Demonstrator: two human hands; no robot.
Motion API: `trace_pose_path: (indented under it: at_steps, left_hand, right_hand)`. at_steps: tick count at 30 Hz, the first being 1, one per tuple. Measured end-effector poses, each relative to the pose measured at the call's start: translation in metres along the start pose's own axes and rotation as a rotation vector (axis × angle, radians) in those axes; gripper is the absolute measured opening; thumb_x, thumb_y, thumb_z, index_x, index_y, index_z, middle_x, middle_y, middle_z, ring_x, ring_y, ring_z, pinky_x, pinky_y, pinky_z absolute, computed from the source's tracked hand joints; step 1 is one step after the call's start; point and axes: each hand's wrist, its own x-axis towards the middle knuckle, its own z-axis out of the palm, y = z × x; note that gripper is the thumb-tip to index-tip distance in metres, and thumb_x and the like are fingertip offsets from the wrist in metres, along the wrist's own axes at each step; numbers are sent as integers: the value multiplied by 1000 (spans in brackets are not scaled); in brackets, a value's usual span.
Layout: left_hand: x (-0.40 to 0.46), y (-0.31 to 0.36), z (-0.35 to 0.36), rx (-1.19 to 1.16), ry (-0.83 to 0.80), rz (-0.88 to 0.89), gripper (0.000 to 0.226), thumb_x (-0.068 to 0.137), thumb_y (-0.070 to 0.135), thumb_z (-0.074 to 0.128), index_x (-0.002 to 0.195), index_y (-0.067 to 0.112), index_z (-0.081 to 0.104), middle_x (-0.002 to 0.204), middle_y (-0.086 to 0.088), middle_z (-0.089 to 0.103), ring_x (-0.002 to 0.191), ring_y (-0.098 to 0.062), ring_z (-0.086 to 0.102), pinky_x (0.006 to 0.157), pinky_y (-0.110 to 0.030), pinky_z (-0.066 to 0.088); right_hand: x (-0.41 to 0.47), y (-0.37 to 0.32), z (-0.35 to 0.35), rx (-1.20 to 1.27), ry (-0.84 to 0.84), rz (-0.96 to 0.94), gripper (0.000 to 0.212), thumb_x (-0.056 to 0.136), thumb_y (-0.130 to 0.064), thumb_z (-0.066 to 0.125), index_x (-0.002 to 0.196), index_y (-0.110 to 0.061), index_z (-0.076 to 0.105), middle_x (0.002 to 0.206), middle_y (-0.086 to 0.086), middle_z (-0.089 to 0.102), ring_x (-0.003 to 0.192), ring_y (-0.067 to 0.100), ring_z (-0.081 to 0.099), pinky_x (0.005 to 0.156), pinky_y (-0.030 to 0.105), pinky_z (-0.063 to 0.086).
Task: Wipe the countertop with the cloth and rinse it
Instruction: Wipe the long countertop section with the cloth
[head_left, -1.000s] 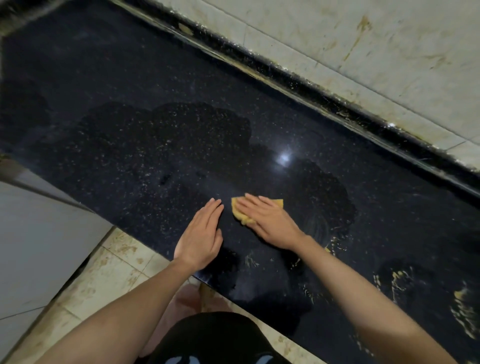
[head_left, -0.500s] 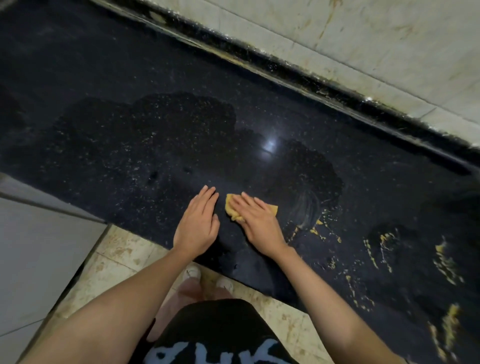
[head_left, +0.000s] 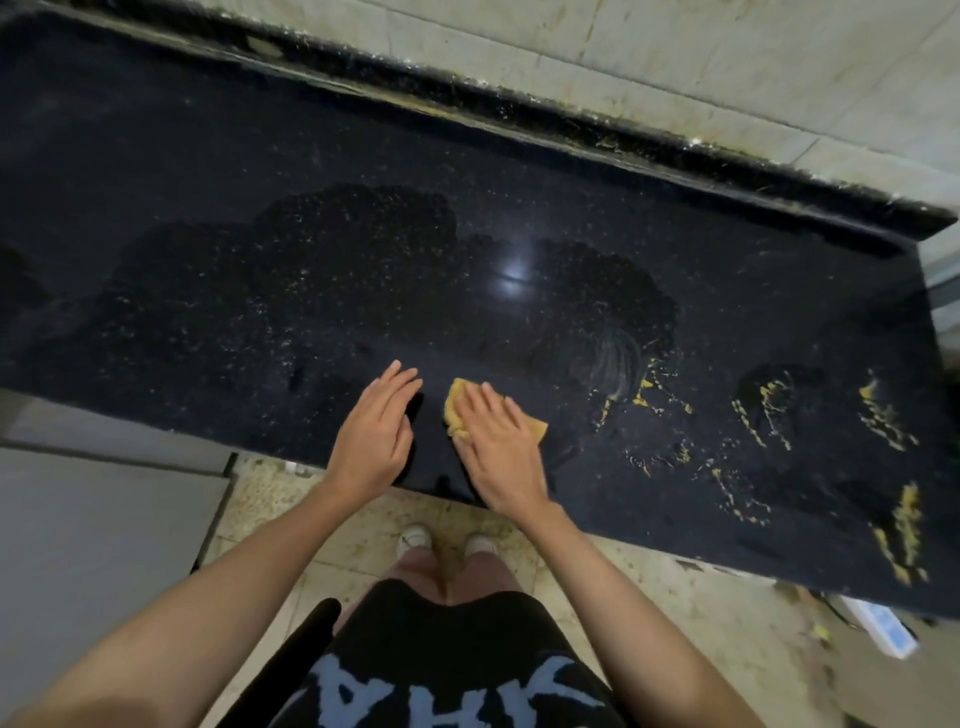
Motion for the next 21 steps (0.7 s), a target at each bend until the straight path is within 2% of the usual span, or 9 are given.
trace_pose_path:
  at_steps: [3, 6, 8, 10, 12, 14, 18, 21]
  left_hand:
    - [-5, -13, -5, 18, -16, 15, 48, 89, 16, 28, 126, -5, 51, 132, -16, 52, 133, -20, 29, 112, -26, 15]
    - [-9, -17, -4, 46, -61, 49, 50, 89, 18, 27, 125, -5, 52, 132, -17, 52, 132, -20, 29, 111, -29, 17]
    - [-11, -19, -1, 69, -89, 62, 52, 90, 21, 25, 126, -5, 51, 134, -15, 50, 134, -21, 30, 111, -28, 17]
    - [-12, -19, 0, 81, -93, 62, 55, 90, 24, 23, 128, -4, 51, 136, -14, 49, 135, -22, 31, 112, -29, 17]
    - [-12, -18, 0, 68, -88, 49, 56, 90, 25, 21, 129, -4, 50, 138, -12, 48, 135, -22, 31, 113, -31, 20]
    - [-12, -19, -1, 42, -86, 52, 55, 90, 24, 23, 129, -3, 50, 137, -12, 49, 134, -22, 32, 112, -31, 21]
    - [-11, -25, -6, 50, -97, 113, 48, 88, 16, 29, 124, -3, 54, 126, -16, 57, 124, -23, 40, 108, -27, 23]
    - [-7, -24, -9, 48, -86, 129, 46, 88, 15, 30, 123, -3, 55, 123, -16, 58, 119, -21, 41, 106, -28, 27]
  right_hand:
    - [-2, -29, 6, -40, -33, -45, 49, 93, -33, 31, 136, -13, 46, 140, 5, 48, 132, 22, 42, 109, 34, 18]
    - [-17, 1, 1, -72, -43, -81, 48, 93, -33, 32, 135, -15, 48, 140, 3, 48, 131, 20, 42, 109, 33, 23]
    - [-35, 31, -3, -65, 1, 12, 48, 92, -33, 34, 134, -15, 50, 140, 3, 48, 131, 21, 42, 110, 33, 26]
    - [-50, 48, -6, -15, 21, 123, 47, 94, -34, 32, 136, -16, 46, 144, 3, 43, 134, 22, 37, 111, 31, 17]
    - [-50, 42, -4, -1, 48, 216, 46, 95, -34, 31, 136, -17, 46, 144, 3, 43, 135, 23, 37, 111, 31, 14]
    - [-38, 21, 0, -13, 74, 254, 45, 94, -32, 33, 133, -17, 49, 140, 4, 48, 132, 25, 41, 108, 34, 19]
    - [-5, -31, 6, -45, 26, 91, 47, 92, -34, 32, 130, -16, 54, 136, 4, 53, 129, 23, 45, 106, 34, 21]
    - [3, -43, 9, -80, -57, 33, 51, 92, -35, 28, 135, -17, 47, 139, 1, 50, 132, 20, 42, 108, 32, 19]
